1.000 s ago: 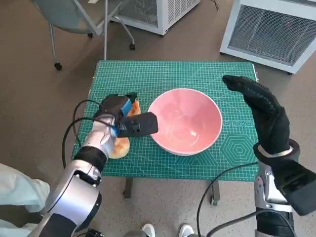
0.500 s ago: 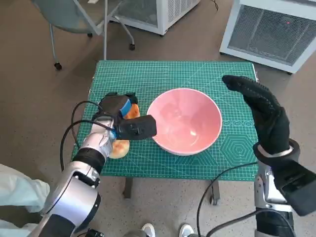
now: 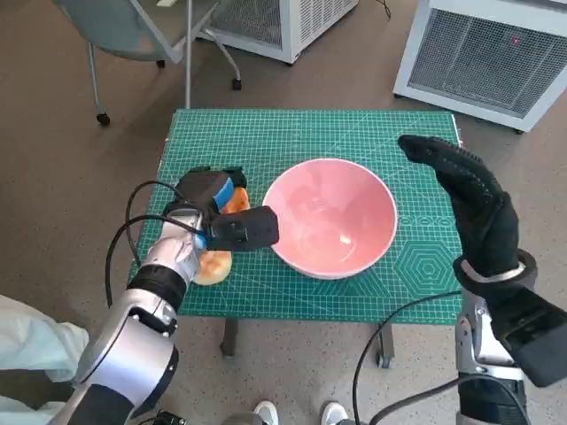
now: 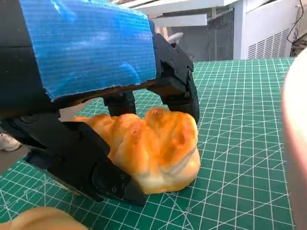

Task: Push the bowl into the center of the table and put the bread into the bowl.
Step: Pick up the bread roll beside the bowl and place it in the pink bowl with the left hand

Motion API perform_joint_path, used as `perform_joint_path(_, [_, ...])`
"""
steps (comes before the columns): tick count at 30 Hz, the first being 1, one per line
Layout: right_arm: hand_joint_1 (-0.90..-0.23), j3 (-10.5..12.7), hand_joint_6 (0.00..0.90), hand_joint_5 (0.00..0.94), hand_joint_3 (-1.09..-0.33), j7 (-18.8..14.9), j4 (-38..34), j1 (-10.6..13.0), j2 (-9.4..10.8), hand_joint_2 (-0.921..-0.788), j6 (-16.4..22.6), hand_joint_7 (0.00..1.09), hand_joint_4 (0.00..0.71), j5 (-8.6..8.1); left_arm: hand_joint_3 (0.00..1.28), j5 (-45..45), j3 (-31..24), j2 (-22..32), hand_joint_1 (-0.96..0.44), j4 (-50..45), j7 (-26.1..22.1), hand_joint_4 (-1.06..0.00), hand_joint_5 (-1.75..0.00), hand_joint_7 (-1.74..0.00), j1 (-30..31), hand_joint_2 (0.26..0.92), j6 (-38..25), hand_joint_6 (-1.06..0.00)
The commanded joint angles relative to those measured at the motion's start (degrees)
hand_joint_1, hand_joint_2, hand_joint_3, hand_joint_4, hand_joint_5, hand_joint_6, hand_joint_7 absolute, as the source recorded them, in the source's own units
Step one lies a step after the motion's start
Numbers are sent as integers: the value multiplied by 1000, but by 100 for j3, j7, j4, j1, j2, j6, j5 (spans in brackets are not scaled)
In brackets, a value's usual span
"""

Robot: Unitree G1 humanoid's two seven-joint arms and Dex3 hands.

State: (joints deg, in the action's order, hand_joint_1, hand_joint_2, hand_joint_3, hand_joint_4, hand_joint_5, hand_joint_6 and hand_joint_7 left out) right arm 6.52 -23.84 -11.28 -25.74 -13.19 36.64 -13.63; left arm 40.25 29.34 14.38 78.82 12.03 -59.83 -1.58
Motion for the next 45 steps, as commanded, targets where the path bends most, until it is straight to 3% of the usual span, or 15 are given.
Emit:
perform_joint_path(1, [-596, -17, -1, 0, -726, -29, -23, 143, 25, -921, -88, 329, 113, -62, 95, -33, -67, 89, 1, 64, -116, -606, -1414, -934, 55, 921, -32, -687])
perform_joint_path(8, [-595, -15, -1, 1, -724, -20, -6, 174, 28, -921, -109, 331, 113, -68, 108, -185, -260, 164, 4, 19, -134, -574, -1465, -898, -106, 921, 32, -701])
perform_joint_path(11, [-593, -17, -1, 1, -725, -11, 20, 195, 31, -921, -121, 331, 113, -61, 124, -288, -379, 204, 2, -17, -119, -574, -1338, -1127, -215, 921, 80, -623])
perform_joint_path(15, [-592, -22, -1, 0, -725, -20, 13, 193, 35, -921, -126, 332, 113, -70, 137, -412, -524, 236, 1, -65, -38, -568, -1297, -1222, -342, 920, 147, -587])
perform_joint_path(16, [-592, -25, -1, 0, -725, -21, 13, 187, 38, -921, -135, 332, 113, -73, 136, -462, -584, 244, 1, -94, 22, -570, -1291, -1224, -394, 920, 192, -588])
perform_joint_path(19, [-591, -30, -1, 0, -727, -20, 18, 182, 45, -921, -151, 339, 112, -77, 105, -554, -707, 256, 4, -149, 136, -594, -1398, -976, -484, 920, 289, -676])
perform_joint_path(22, [-591, -37, -1, 0, -727, -24, 26, 179, 56, -921, -170, 347, 112, -87, 87, -687, -848, 246, 3, -261, 335, -627, -1385, -937, -574, 920, 479, -687])
perform_joint_path(34, [-584, -57, -1, 2, -730, -17, 30, 177, 84, -921, -215, 399, 115, -79, 68, -794, -988, 125, 1, -928, 1056, -727, -1183, -1122, -458, 919, 1546, -603])
perform_joint_path(45, [-599, -73, -1, 0, -732, -36, 52, 187, 68, -921, -250, 403, 113, -87, 35, -632, -835, 82, 1, -2128, 1275, -797, -1119, -1093, 47, 917, 2403, -619])
